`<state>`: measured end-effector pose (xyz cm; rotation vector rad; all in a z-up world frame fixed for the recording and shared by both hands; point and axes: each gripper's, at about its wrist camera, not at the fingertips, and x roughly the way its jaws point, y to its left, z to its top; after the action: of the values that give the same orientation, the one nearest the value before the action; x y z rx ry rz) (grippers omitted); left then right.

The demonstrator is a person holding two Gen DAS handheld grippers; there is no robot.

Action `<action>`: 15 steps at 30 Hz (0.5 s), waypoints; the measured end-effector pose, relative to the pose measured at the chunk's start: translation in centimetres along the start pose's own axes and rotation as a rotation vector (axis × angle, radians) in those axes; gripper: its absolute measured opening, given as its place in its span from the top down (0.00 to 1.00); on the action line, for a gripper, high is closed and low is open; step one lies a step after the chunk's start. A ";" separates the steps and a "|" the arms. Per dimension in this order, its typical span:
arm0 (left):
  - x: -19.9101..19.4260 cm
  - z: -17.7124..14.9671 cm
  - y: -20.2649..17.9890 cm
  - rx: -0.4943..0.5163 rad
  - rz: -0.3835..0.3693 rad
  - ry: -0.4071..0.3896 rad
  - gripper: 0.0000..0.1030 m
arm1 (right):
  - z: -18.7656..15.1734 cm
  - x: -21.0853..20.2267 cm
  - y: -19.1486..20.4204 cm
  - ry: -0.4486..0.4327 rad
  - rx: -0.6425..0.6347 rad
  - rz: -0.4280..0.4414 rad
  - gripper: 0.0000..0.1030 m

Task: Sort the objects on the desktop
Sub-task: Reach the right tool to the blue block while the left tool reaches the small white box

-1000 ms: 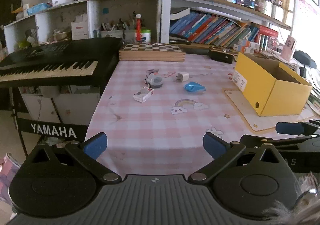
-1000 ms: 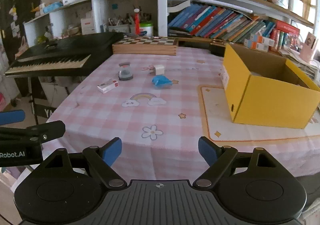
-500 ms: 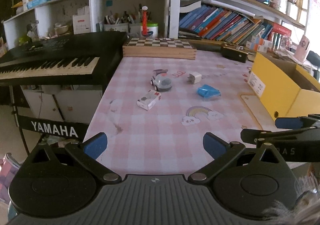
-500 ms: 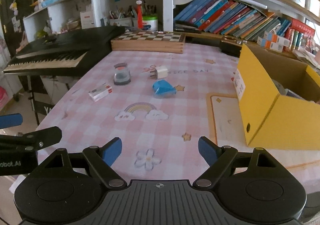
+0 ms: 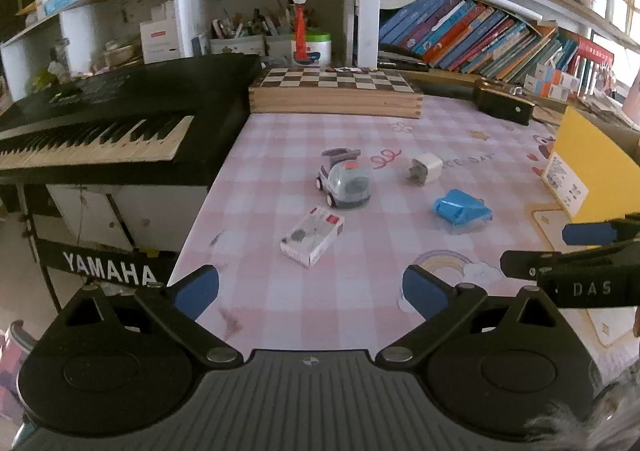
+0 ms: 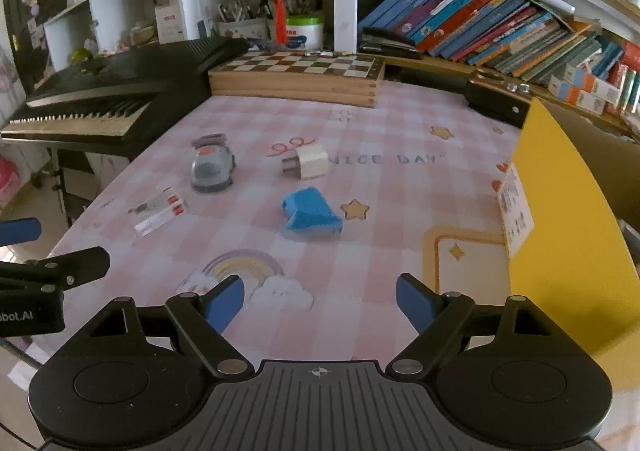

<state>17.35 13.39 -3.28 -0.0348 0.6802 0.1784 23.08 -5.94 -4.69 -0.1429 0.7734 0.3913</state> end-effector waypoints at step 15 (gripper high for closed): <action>7.0 2.7 -1.3 0.056 -0.021 0.059 0.24 | 3.2 6.0 -0.9 0.033 -0.046 0.049 0.33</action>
<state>24.60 13.45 -5.61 0.0065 0.7433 0.1387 29.40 -4.19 -6.67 -0.1743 0.8016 0.4540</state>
